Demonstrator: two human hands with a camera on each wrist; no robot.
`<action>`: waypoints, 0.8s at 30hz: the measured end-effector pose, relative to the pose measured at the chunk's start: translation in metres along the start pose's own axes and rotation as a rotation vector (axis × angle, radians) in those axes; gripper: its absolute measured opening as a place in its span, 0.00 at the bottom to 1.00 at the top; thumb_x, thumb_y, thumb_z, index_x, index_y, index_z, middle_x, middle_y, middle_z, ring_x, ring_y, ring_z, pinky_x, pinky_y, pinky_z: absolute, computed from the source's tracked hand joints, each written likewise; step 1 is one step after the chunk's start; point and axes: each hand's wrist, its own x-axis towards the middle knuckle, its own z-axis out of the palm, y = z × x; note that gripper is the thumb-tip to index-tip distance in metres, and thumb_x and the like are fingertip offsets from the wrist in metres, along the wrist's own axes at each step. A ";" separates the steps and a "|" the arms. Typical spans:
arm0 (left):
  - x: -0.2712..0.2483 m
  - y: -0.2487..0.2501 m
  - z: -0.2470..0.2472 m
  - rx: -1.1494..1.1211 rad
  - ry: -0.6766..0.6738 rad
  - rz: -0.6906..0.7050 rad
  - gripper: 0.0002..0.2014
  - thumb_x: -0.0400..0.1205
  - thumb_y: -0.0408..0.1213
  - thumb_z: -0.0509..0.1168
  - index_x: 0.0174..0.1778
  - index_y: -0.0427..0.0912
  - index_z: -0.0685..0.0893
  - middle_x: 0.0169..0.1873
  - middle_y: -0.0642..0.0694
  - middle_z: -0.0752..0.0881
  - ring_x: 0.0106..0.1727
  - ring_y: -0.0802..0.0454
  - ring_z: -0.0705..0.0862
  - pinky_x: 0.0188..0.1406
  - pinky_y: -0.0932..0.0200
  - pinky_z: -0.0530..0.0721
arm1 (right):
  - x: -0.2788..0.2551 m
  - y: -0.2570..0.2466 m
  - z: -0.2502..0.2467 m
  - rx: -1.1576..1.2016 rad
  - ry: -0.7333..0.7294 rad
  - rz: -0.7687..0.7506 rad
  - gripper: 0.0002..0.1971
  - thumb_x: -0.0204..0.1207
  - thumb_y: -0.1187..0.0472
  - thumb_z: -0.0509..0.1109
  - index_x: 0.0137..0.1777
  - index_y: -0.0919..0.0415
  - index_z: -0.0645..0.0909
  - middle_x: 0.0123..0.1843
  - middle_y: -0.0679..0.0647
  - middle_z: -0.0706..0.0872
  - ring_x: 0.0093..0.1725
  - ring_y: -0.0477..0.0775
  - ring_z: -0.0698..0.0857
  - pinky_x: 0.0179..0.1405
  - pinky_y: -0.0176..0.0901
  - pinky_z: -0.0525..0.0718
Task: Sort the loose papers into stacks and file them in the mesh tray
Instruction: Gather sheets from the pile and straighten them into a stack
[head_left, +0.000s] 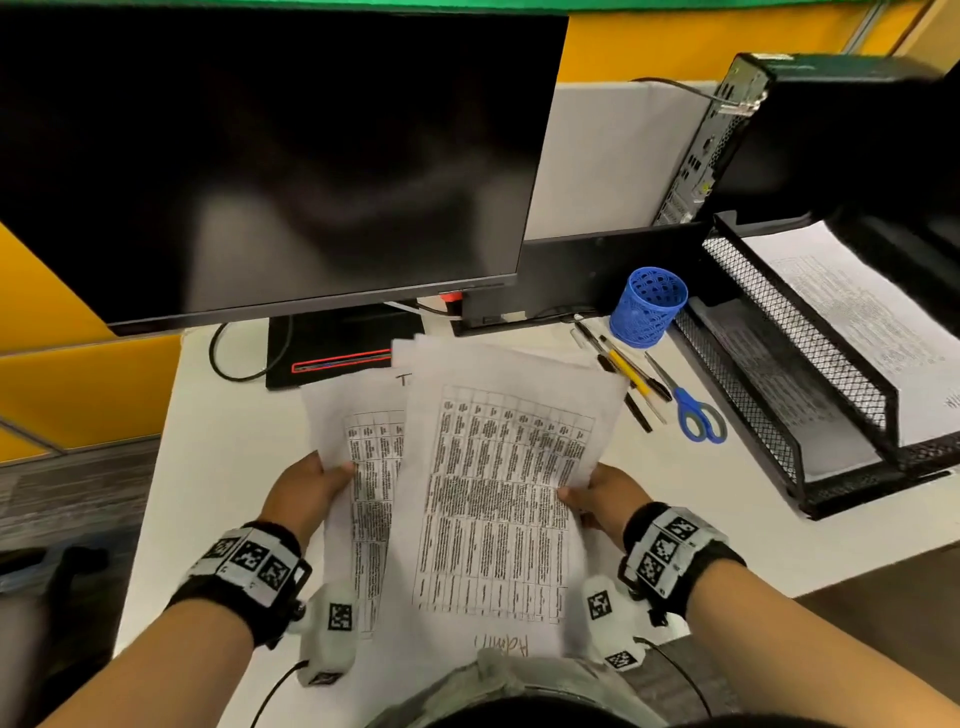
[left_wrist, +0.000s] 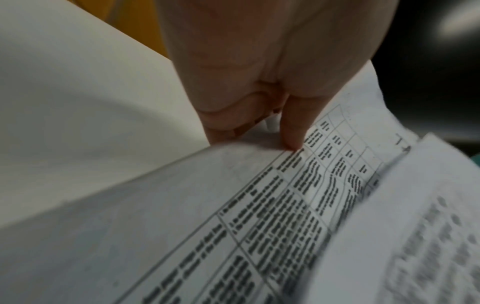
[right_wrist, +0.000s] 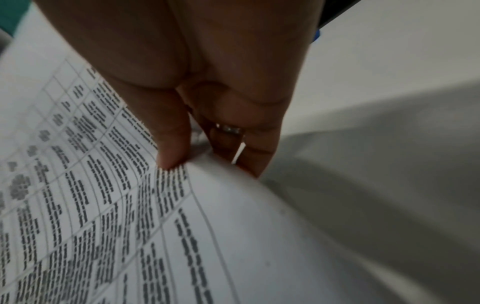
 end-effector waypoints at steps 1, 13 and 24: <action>-0.006 0.007 0.004 -0.040 -0.017 -0.001 0.16 0.71 0.46 0.68 0.53 0.46 0.85 0.51 0.44 0.90 0.53 0.42 0.87 0.62 0.39 0.82 | -0.004 -0.006 0.004 0.001 -0.030 -0.007 0.12 0.74 0.61 0.73 0.56 0.61 0.81 0.52 0.57 0.87 0.52 0.58 0.85 0.61 0.56 0.82; -0.047 0.068 0.027 -0.281 0.021 0.167 0.27 0.83 0.61 0.48 0.75 0.52 0.66 0.65 0.56 0.77 0.63 0.54 0.76 0.63 0.58 0.70 | -0.015 -0.052 0.020 0.191 0.047 -0.224 0.19 0.76 0.72 0.64 0.66 0.59 0.78 0.62 0.59 0.86 0.62 0.60 0.83 0.69 0.61 0.77; -0.078 0.103 0.028 -0.348 0.137 0.708 0.16 0.85 0.35 0.57 0.59 0.65 0.70 0.56 0.65 0.82 0.57 0.74 0.81 0.54 0.73 0.79 | -0.058 -0.094 0.001 0.154 0.113 -0.608 0.16 0.81 0.67 0.60 0.61 0.45 0.72 0.57 0.38 0.82 0.58 0.36 0.80 0.54 0.31 0.76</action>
